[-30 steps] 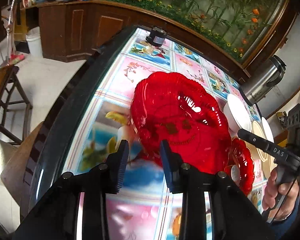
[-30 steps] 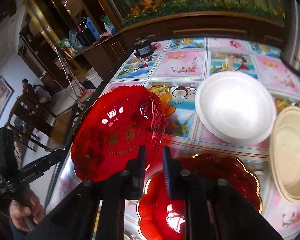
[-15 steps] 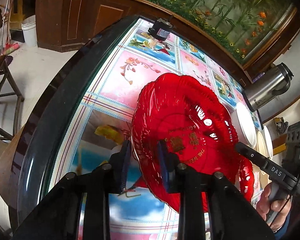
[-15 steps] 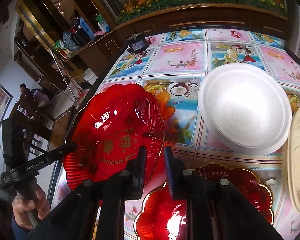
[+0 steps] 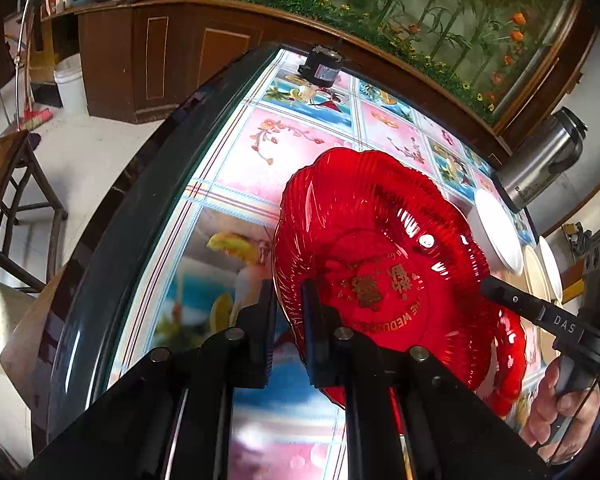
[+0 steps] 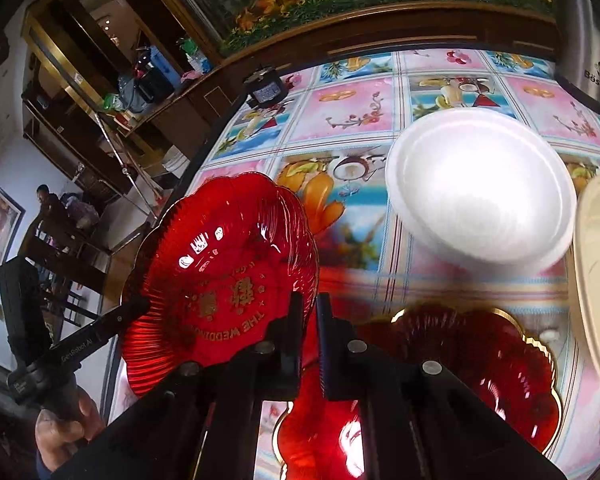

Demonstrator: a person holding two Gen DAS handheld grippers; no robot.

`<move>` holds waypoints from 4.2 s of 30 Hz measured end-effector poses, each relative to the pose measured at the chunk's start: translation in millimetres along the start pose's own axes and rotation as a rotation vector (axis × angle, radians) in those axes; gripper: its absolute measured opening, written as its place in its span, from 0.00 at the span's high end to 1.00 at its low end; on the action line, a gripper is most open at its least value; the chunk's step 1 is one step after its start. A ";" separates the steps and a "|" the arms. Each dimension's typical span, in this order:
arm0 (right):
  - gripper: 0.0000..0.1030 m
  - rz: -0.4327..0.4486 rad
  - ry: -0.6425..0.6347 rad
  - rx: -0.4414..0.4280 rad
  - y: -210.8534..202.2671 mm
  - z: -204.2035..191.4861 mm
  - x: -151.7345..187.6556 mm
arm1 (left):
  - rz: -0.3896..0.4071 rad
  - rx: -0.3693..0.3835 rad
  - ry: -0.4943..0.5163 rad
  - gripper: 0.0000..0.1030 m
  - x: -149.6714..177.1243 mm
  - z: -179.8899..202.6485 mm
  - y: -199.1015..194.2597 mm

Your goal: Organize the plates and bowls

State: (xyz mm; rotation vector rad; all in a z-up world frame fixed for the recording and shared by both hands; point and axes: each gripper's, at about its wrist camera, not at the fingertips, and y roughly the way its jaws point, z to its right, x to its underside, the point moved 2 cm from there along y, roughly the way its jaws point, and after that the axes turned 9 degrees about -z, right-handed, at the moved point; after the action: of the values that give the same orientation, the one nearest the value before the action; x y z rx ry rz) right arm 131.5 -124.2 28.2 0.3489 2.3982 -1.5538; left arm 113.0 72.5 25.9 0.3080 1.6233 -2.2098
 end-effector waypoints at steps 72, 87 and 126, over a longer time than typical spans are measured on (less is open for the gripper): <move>0.67 0.265 0.086 0.121 -123.4 93.9 160.4 | 0.232 -0.004 0.274 0.35 151.6 117.5 -86.4; 0.67 0.337 0.089 0.234 -115.6 121.9 160.1 | 0.111 -0.041 0.463 0.35 178.8 222.1 -13.2; 0.55 0.424 -0.056 0.513 -116.9 93.7 166.2 | 0.118 -0.067 0.443 0.35 178.4 212.2 -24.8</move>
State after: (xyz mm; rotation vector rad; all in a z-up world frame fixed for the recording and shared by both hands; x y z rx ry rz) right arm -55.5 -246.9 33.7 0.8366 1.6987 -1.8994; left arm -48.8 -153.4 43.0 0.9024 1.8346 -2.0918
